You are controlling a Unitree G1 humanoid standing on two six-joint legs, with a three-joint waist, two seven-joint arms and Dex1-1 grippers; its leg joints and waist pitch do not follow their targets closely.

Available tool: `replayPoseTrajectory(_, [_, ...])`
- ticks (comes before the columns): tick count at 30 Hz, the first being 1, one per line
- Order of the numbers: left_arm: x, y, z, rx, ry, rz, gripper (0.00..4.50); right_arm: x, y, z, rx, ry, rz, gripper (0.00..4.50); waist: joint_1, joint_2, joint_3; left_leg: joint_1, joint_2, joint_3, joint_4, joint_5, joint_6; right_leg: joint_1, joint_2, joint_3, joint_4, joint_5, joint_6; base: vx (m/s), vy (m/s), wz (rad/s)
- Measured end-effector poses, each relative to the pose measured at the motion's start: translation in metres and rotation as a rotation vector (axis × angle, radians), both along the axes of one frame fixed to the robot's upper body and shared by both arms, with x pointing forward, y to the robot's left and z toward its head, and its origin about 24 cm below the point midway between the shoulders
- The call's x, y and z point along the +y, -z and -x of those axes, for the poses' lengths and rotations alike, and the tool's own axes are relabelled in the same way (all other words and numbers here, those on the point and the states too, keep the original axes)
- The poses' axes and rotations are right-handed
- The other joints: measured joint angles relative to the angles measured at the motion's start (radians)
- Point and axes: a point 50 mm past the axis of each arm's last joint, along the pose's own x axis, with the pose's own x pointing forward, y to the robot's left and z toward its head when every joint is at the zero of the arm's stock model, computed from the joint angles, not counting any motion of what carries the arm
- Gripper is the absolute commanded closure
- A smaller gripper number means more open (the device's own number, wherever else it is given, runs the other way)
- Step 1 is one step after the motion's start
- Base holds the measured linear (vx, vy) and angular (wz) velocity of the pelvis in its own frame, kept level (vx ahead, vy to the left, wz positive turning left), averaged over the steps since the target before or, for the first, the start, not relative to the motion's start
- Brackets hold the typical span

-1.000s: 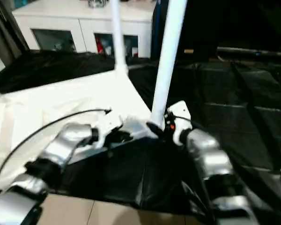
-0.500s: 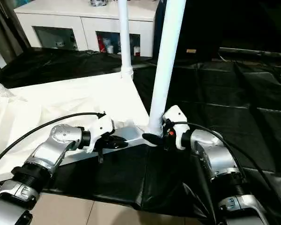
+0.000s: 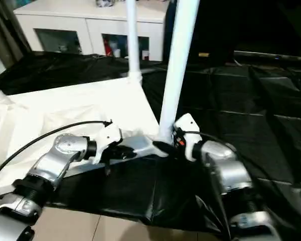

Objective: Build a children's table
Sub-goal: Rotate leg to tighten

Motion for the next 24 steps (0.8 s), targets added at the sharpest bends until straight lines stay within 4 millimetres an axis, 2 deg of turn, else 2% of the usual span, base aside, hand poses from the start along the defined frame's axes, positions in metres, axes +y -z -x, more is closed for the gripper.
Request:
replayPoseTrajectory(4, [-0.026,0.001,-0.011,-0.019,-0.116,-0.007,4.5,0.008,0.003,-0.015,-0.009,0.286,0.003,1.75,-0.001,0.0,-0.001,0.001,-0.002,0.001,0.0,0.0,-0.001,0.001,-0.001,0.003,-0.001,-0.001,0.003,0.0,0.0,0.0])
replayPoseTrajectory(9, [-0.043,0.001,-0.013,-0.03,-0.164,-0.008,4.5,0.019,0.005,-0.02,-0.025,0.429,0.009,1.75,0.002,0.003,-0.003,0.0,-0.004,0.0,0.0,0.0,0.0,0.002,-0.001,0.005,-0.001,-0.001,0.003,0.0,0.0,0.0])
replayPoseTrajectory(12, [-0.045,0.001,-0.013,-0.029,-0.163,-0.007,4.5,0.02,0.005,-0.02,-0.04,0.43,0.03,1.75,0.002,0.004,-0.004,0.0,-0.004,0.0,0.0,0.0,0.0,0.002,-0.001,0.005,-0.001,0.0,0.002,0.0,0.0,0.0])
replayPoseTrajectory(13, [-0.045,0.001,-0.013,-0.028,-0.163,-0.008,4.5,0.02,0.006,-0.02,-0.043,0.43,0.032,1.4,0.002,0.004,-0.004,0.0,-0.004,0.0,0.0,0.0,0.0,0.002,-0.001,0.005,-0.001,0.0,0.002,0.0,0.0,0.0])
replayPoseTrajectory(15, [-0.043,0.001,-0.014,-0.032,-0.161,-0.009,4.5,0.021,0.005,-0.02,-0.049,0.425,0.022,1.03,0.001,0.004,-0.003,0.0,-0.004,0.0,0.0,0.0,0.0,0.002,-0.001,0.005,-0.001,-0.001,0.003,0.0,0.0,0.0])
replayPoseTrajectory(17, [-0.04,0.001,-0.015,-0.036,-0.165,-0.013,4.5,0.022,0.006,-0.019,-0.046,0.402,0.011,0.96,-0.001,0.003,-0.003,0.0,-0.004,-0.001,0.0,0.0,0.0,0.002,-0.001,0.005,-0.001,-0.001,0.003,0.0,0.0,0.0])
replayPoseTrajectory(21, [-0.027,0.0,-0.014,-0.039,-0.136,-0.015,4.5,0.015,0.003,-0.018,-0.04,0.272,0.05,0.62,-0.012,0.002,-0.002,0.0,-0.004,-0.002,-0.001,0.0,0.001,0.001,-0.001,0.005,0.0,0.0,0.003,0.0,0.0,0.0])
replayPoseTrajectory(24, [-0.015,0.0,-0.01,-0.029,-0.086,-0.004,4.5,0.008,0.002,-0.013,-0.032,0.177,0.085,0.45,-0.012,0.003,-0.002,0.0,-0.004,-0.003,-0.004,0.003,0.005,0.0,0.0,0.004,0.0,0.001,0.001,0.0,0.0,0.0])
